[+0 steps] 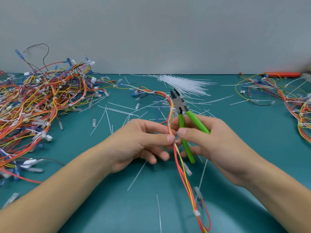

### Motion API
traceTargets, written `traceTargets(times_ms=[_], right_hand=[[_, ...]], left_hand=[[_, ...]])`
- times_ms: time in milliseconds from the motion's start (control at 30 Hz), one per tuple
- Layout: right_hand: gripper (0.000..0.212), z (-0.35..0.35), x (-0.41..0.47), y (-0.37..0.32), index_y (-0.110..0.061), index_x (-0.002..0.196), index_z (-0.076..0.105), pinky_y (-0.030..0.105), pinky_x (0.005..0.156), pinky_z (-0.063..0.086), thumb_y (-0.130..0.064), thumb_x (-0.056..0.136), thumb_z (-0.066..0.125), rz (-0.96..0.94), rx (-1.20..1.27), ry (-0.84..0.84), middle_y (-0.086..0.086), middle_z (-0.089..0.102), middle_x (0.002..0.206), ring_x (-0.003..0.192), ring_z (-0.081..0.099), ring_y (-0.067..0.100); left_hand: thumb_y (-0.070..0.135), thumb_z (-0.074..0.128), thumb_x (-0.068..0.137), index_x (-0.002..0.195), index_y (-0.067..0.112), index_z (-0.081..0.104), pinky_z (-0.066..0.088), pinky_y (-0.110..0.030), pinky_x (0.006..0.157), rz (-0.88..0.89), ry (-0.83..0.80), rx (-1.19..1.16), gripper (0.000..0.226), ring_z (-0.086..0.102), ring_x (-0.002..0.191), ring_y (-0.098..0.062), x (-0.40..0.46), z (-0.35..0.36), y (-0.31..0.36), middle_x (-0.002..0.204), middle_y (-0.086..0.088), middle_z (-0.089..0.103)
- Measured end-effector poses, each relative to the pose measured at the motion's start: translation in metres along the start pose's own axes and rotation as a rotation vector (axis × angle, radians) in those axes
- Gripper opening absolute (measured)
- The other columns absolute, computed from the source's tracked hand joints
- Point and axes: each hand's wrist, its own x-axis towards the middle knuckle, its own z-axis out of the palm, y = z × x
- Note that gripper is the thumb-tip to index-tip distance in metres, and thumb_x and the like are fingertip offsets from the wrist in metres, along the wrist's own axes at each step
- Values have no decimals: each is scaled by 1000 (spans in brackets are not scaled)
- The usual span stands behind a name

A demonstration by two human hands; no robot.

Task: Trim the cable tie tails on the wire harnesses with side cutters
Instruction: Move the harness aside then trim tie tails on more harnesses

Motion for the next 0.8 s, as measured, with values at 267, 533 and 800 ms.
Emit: traceTargets(times_ms=[267, 533, 800], right_hand=[[19, 0, -1, 1, -16, 109, 77, 37, 74, 59, -8, 93, 72, 17, 97, -54, 0, 75, 114, 88, 68, 19], [32, -1, 2, 1, -15, 114, 75, 38, 74, 61, -26, 84, 72, 101, 128, -7, 5, 77, 113, 90, 70, 19], [23, -27, 6, -12, -16, 112, 72, 44, 81, 61, -31, 96, 65, 117, -34, 183, 1, 80, 105, 106, 74, 14]], left_hand=[[54, 84, 73, 64, 14, 52, 31, -20, 45, 276, 405, 293, 52, 46, 51, -19, 3, -7, 5, 61, -4, 50], [40, 78, 86, 98, 40, 66, 37, -10, 87, 302, 681, 585, 18, 50, 113, 11, 18, -9, -13, 113, 25, 58], [17, 69, 98, 112, 20, 73, 53, -19, 76, 199, 424, 289, 14, 76, 86, -12, 25, -12, -7, 89, 1, 81]])
